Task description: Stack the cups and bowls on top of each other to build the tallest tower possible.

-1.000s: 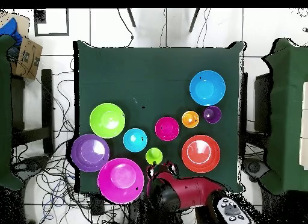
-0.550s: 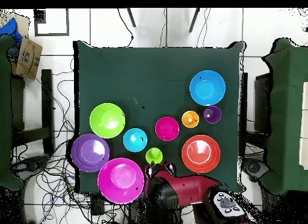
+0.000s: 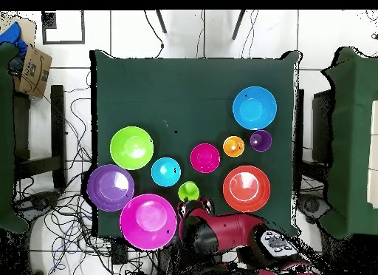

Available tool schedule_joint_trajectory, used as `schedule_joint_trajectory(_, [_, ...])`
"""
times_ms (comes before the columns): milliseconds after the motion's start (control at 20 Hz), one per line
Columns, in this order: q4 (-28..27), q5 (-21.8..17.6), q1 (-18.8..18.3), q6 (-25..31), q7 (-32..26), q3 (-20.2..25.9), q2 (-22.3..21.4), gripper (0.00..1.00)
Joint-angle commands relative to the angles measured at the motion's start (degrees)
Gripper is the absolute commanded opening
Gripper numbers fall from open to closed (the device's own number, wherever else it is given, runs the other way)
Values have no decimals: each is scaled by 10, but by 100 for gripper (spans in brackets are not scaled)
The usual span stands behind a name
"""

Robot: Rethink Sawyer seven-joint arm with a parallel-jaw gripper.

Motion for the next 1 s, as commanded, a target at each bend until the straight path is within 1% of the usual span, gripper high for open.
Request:
schedule_joint_trajectory(50, [-63, -22, 2, -19, 51, 26, 26, 100])
schedule_joint_trajectory(300, [-72, -27, -3, -24, 47, 26, 36, 100])
schedule_joint_trajectory(500, [-76, -34, -1, -33, 44, 22, 35, 100])
schedule_joint_trajectory(600, [-72, -39, -19, -13, 39, 45, 28, 100])
schedule_joint_trajectory(650, [-71, -43, -30, 2, 34, 61, 22, 0])
schedule_joint_trajectory(750, [-65, -41, -41, 28, 25, 80, 9, 0])
schedule_joint_trajectory(1000, [-56, -31, -42, 46, 25, 88, -8, 0])
